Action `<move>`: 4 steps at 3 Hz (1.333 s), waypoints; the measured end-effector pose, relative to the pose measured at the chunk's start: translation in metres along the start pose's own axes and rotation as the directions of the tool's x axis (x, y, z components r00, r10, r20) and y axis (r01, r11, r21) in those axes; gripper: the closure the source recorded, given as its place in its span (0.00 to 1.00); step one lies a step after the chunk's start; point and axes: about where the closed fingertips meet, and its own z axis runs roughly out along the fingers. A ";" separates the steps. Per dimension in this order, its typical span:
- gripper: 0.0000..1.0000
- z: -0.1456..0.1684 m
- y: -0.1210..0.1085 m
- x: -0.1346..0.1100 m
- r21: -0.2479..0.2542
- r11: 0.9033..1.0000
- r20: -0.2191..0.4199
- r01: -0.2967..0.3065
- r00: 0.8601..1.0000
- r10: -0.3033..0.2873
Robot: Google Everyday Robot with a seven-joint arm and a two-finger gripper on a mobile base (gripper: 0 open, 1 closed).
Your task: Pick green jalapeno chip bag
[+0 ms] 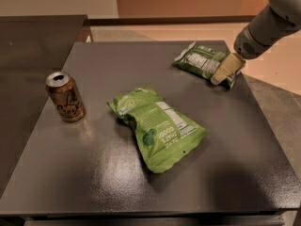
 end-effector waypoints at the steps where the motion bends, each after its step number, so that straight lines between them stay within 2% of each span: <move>1: 0.00 0.016 -0.005 -0.003 -0.022 0.999 0.006 -0.035 0.999 0.036; 2: 0.18 0.024 -0.008 -0.005 -0.044 0.998 -0.006 -0.055 0.998 0.055; 3: 0.41 0.023 -0.004 -0.008 -0.067 0.997 -0.002 -0.050 0.999 0.050; 4: 0.64 0.010 0.005 -0.013 -0.094 0.995 0.029 -0.030 0.999 0.032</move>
Offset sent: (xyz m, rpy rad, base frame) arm 0.0260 0.0037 -0.0180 0.0532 0.0765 -0.0469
